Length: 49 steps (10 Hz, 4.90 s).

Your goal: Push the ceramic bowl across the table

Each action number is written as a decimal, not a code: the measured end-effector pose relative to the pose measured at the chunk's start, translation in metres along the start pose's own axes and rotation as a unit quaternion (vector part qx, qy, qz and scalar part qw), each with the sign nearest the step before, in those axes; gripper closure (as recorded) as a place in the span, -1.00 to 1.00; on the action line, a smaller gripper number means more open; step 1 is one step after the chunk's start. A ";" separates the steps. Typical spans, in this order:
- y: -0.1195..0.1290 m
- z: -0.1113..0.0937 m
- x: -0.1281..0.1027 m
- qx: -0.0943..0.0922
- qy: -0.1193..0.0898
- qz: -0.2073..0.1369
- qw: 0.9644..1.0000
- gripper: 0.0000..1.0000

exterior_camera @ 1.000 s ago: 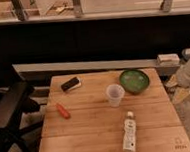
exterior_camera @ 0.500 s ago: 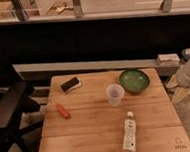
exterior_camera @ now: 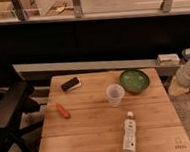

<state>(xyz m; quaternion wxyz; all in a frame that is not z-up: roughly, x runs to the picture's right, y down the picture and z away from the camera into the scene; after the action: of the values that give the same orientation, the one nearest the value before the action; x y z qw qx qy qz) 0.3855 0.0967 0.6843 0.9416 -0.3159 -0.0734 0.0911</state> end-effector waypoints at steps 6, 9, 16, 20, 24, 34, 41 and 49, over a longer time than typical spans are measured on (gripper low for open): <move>-0.102 0.034 0.021 0.088 0.004 -0.065 0.994 1.00; -0.107 0.036 0.023 0.094 0.003 -0.068 0.993 1.00; -0.117 0.089 0.011 0.082 -0.017 -0.084 0.993 1.00; -0.122 0.151 0.029 0.046 0.001 -0.091 0.995 1.00; -0.138 0.192 0.053 0.025 0.026 -0.083 0.996 1.00; -0.185 0.184 -0.077 0.076 -0.110 -0.159 0.978 1.00; -0.173 0.204 -0.147 0.066 -0.186 -0.216 0.956 1.00; -0.186 0.177 -0.175 0.075 -0.212 -0.250 0.942 0.89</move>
<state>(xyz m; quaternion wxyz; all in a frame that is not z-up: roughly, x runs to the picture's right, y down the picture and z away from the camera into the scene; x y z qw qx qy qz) 0.2043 0.0161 0.9229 0.9177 -0.1887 -0.3411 -0.0773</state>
